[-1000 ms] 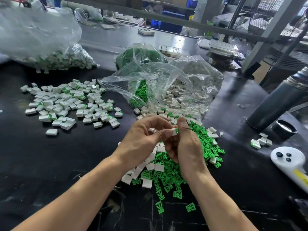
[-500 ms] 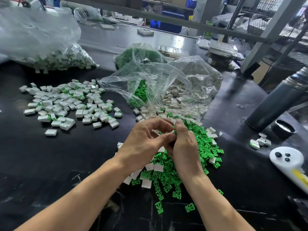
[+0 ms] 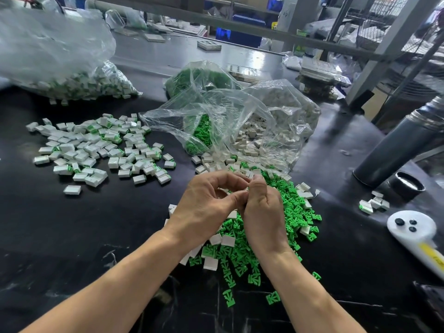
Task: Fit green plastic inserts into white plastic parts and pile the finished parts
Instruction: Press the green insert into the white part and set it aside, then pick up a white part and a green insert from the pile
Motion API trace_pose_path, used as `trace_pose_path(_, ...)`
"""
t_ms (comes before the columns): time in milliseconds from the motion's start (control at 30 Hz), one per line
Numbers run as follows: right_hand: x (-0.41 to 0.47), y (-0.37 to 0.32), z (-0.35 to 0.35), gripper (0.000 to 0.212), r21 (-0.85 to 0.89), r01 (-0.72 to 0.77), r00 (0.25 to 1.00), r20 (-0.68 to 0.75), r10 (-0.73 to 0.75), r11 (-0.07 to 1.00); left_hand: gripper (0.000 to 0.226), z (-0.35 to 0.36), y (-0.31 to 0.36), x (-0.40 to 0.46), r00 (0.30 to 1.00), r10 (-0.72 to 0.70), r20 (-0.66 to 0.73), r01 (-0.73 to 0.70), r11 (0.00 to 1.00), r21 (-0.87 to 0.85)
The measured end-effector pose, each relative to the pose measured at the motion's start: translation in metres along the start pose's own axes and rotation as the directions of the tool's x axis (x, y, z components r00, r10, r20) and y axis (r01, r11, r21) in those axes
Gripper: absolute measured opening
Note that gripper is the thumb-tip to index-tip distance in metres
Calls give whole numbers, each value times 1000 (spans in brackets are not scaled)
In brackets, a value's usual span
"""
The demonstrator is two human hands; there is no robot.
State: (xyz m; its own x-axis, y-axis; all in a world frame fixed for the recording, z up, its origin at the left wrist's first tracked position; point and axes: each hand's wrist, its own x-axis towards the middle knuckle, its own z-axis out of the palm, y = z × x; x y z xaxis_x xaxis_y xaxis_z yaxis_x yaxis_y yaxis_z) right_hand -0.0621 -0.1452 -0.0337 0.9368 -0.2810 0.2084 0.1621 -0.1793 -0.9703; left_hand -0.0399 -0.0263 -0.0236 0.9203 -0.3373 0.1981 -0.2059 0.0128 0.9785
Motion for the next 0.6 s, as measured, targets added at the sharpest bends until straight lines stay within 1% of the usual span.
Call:
trace_pose_path(167,0,-5,1,59,29,19,1000,-7,-19,999,4,0,1,-1,1000,9,-6,-9,1000,-5)
trace_pose_path(300,1,-1,1,52,28,13,999,-30,-12,1000,4,0,2,-2,1000,10,-4,-10,999,-31)
trace_pose_path(600,0,0,0,51,-22,33,999,-17,-33,999,4,1,3,-2,1000,11,-2,-11,1000,-25)
